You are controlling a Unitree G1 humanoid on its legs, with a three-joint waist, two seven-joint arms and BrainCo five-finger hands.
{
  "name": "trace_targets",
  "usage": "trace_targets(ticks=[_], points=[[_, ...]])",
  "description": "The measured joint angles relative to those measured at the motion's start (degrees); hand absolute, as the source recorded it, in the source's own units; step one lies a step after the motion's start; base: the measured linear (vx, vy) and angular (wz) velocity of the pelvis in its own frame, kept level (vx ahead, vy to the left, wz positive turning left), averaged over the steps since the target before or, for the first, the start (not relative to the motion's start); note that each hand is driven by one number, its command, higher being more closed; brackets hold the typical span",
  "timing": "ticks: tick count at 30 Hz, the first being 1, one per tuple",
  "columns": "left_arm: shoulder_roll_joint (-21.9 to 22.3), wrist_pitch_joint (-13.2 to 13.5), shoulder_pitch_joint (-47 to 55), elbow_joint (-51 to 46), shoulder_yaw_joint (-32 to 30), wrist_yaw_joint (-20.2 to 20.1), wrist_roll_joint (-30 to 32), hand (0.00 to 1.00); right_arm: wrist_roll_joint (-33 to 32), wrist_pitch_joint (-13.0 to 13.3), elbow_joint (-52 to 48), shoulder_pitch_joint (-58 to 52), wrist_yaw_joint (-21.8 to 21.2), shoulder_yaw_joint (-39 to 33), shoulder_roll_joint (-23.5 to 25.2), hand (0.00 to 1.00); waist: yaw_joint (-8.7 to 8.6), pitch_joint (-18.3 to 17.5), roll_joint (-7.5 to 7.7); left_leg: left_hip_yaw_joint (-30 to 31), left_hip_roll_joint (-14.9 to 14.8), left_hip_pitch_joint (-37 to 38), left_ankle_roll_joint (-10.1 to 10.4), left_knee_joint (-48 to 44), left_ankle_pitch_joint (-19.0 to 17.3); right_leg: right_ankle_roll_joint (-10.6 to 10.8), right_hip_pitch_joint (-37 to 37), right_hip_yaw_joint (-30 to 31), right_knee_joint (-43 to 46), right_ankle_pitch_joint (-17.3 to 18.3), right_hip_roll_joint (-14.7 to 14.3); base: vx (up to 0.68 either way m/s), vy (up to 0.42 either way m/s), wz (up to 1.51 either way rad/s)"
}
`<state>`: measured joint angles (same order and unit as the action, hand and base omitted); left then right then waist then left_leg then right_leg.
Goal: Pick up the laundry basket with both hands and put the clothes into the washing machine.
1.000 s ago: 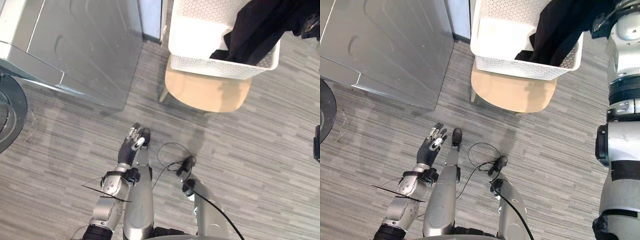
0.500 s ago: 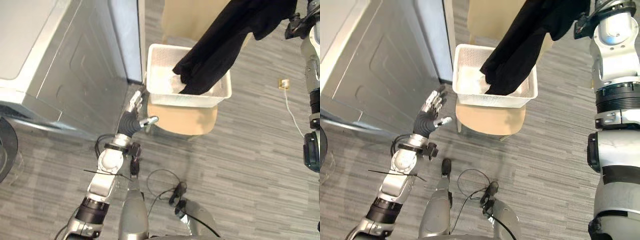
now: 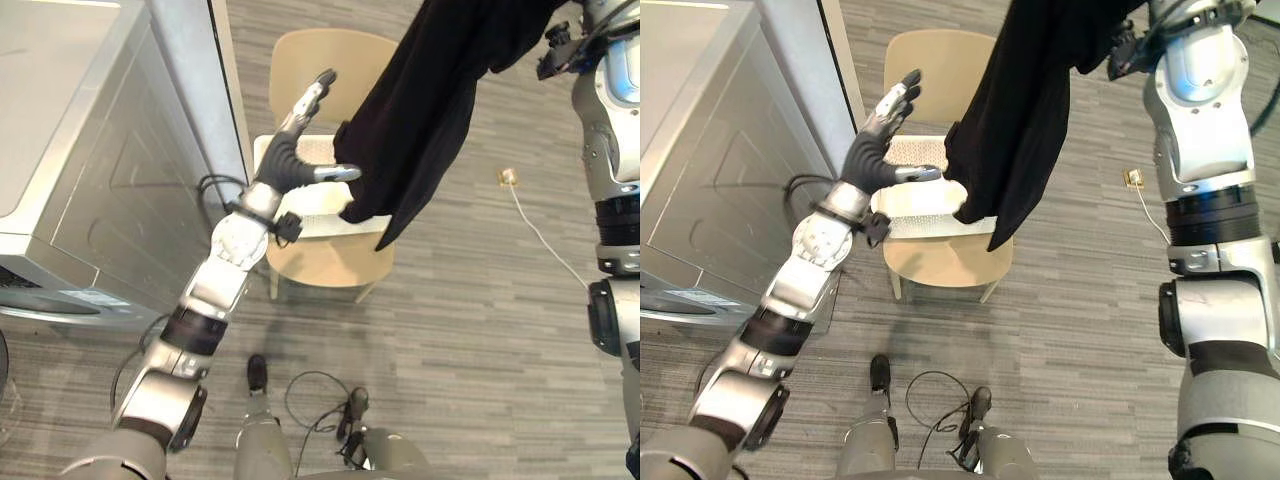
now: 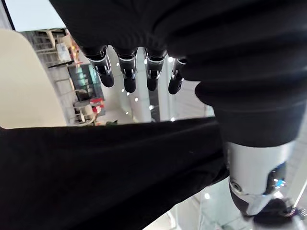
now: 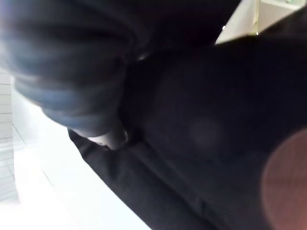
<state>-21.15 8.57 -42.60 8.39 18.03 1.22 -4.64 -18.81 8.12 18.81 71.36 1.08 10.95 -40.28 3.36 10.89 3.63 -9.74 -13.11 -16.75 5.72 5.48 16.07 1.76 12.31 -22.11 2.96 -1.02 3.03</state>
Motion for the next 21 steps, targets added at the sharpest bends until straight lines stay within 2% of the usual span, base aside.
trace_targets(ticks=[6,13,16,18,19,21], points=[[-0.06,-3.10,-15.28,12.10,5.19,0.15,-4.39,0.00,-5.53,0.38,-0.12,14.24,0.34,5.08,2.43,1.00,-0.35,4.12,-0.84,0.10,0.10,-3.11,-0.66,-0.02,0.85,-0.04,4.05,0.09,2.33,-0.36,0.51,-0.09,-0.008,-0.02],[-0.63,-4.15,-32.86,23.90,13.44,0.19,-13.00,0.00,-9.93,0.52,-0.52,22.27,3.03,8.22,2.89,1.00,-1.26,9.66,-0.83,-0.13,1.11,-5.29,-1.63,-0.05,1.80,0.11,7.31,0.35,4.21,-0.68,1.85,-0.04,-0.015,-0.02],[-1.25,-4.58,-36.54,26.01,15.79,-0.04,-17.01,0.00,-11.64,0.52,-0.34,25.30,3.76,10.59,3.33,1.00,-1.68,12.32,-0.77,-0.44,1.31,-5.71,-1.64,-0.05,1.80,0.26,7.80,0.26,4.20,-0.99,2.08,0.02,-0.024,-0.04],[-1.88,-4.96,-37.62,26.49,17.84,-0.09,-19.52,0.00,-12.81,0.52,0.61,26.32,3.94,11.68,4.00,1.00,-1.93,12.35,-0.79,-0.43,1.27,-6.52,-1.64,-0.06,1.80,0.03,8.65,0.06,4.18,-1.39,2.06,0.05,-0.031,-0.05],[-2.08,-4.98,-38.48,27.37,18.79,-0.09,-20.86,0.00,-13.38,0.52,0.71,26.34,3.98,12.19,4.09,1.00,-1.86,12.70,-0.73,-0.38,0.99,-6.51,-1.64,-0.07,1.80,-0.89,9.01,-0.03,4.39,-3.28,1.93,0.06,-0.025,-0.04],[-2.46,-4.99,-40.33,28.26,20.46,0.01,-22.86,0.00,-14.65,0.53,0.79,26.51,4.14,12.21,4.11,1.00,-2.48,13.40,-0.87,0.08,1.04,-6.48,-1.64,-0.07,1.80,-1.17,9.14,-0.04,5.20,-3.82,2.08,0.07,-0.020,0.04]])
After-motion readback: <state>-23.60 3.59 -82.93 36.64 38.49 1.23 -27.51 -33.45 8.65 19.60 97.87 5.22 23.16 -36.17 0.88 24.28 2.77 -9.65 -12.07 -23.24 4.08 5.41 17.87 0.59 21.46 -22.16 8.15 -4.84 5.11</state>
